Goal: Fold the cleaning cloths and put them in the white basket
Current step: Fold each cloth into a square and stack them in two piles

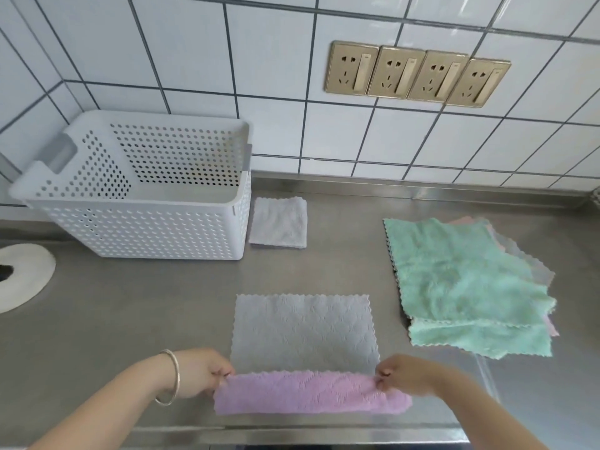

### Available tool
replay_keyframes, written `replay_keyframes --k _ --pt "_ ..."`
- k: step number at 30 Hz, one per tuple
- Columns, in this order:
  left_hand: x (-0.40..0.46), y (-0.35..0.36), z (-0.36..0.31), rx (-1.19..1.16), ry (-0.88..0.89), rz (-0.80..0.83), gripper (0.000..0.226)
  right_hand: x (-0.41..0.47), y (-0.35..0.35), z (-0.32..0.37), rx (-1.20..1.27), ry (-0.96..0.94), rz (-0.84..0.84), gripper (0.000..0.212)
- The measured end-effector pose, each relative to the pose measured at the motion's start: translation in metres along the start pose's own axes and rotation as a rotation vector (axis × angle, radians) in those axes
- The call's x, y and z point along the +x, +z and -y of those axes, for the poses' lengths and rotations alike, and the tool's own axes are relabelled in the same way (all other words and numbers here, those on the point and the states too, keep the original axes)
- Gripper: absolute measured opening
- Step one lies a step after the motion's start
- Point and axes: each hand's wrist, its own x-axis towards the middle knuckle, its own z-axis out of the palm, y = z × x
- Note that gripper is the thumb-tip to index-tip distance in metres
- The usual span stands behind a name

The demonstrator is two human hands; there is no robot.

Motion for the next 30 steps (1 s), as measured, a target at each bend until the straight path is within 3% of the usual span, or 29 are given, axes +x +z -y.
replay_keyframes --k 3,5,8,11,16,19,24,30 --pt "0.005 -0.005 0.002 -0.116 -0.058 -0.017 0.033 0.006 -0.002 -0.002 0.062 0.007 -0.013 0.025" --pt "0.017 -0.01 0.006 -0.167 -0.062 -0.105 0.033 0.012 -0.007 0.001 0.173 -0.023 -0.145 0.026" --pt "0.034 -0.017 0.005 -0.491 -0.09 -0.316 0.024 0.023 -0.012 0.002 0.583 -0.05 -0.39 0.02" --pt "0.049 -0.02 0.0 -0.798 -0.174 -0.595 0.027 0.039 -0.014 0.005 0.911 -0.031 -0.458 0.023" --pt "0.079 -0.021 -0.005 -0.614 -0.318 -0.826 0.018 0.064 -0.025 0.019 0.9 0.005 -0.632 0.007" --pt "0.084 -0.019 -0.007 -0.593 -0.33 -0.899 0.02 0.073 -0.027 0.022 0.896 -0.007 -0.696 0.015" --pt "0.095 -0.023 0.0 -0.506 -0.321 -0.925 0.017 0.083 -0.028 0.021 0.851 0.027 -0.754 0.007" --pt "0.104 -0.025 0.005 -0.393 -0.331 -0.932 0.02 0.092 -0.024 0.019 0.818 0.089 -0.811 0.012"
